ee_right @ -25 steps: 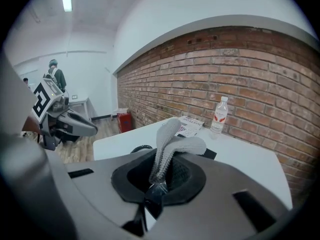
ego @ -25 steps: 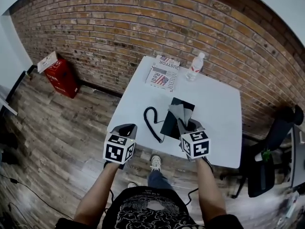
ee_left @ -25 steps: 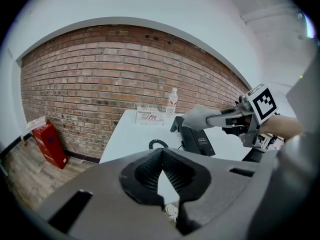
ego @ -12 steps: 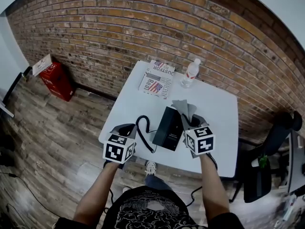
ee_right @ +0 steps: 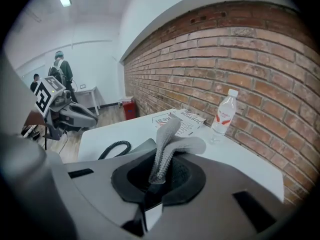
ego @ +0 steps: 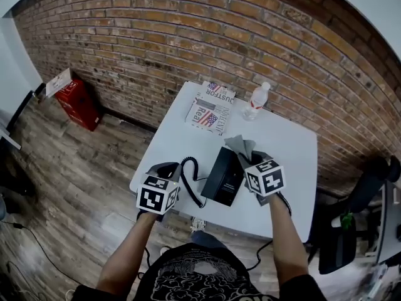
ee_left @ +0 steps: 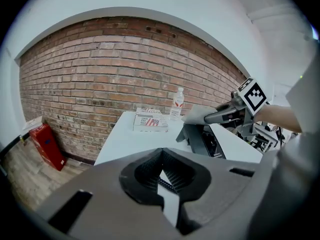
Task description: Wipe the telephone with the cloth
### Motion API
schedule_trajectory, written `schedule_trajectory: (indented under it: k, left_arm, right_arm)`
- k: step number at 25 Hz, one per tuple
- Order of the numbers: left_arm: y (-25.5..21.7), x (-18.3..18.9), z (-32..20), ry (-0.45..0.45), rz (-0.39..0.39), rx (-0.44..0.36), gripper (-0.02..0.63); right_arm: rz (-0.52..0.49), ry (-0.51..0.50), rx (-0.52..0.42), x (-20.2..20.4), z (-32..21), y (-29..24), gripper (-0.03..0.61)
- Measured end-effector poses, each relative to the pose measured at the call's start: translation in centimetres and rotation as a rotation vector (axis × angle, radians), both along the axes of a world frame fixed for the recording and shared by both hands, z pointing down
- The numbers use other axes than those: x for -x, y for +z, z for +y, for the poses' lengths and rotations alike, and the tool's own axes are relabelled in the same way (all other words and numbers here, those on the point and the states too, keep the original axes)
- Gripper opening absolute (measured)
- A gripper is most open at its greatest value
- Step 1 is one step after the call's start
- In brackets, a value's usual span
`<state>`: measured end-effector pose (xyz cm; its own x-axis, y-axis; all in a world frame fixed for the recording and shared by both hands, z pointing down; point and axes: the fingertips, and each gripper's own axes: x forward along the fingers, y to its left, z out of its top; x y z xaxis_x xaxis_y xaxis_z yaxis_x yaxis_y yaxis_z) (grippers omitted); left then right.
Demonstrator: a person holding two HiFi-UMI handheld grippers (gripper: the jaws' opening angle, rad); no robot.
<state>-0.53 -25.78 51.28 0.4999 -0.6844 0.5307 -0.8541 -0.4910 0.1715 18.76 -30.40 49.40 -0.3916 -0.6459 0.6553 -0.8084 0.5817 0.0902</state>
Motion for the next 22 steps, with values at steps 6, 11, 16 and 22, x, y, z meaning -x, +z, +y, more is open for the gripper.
schedule_trajectory:
  k: [6, 11, 16, 22]
  left_arm:
    - [0.1, 0.7, -0.3, -0.015, -0.002, 0.006, 0.006]
    - [0.7, 1.0, -0.1, -0.025, -0.006, 0.016, 0.006]
    - [0.6, 1.8, -0.2, -0.045, -0.008, 0.014, 0.006]
    - [0.6, 2.4, -0.1, -0.062, -0.009, 0.014, 0.006]
  right_arm:
    - [0.03, -0.037, 0.063, 0.5, -0.4, 1.0, 0.011]
    - [0.046, -0.065, 0.083, 0.8, -0.9, 1.5, 0.011]
    - [0.045, -0.082, 0.085, 1.7, -1.7, 1.4, 0.012]
    - [0.048, -0.105, 0.09, 2.7, -2.0, 1.7, 0.011]
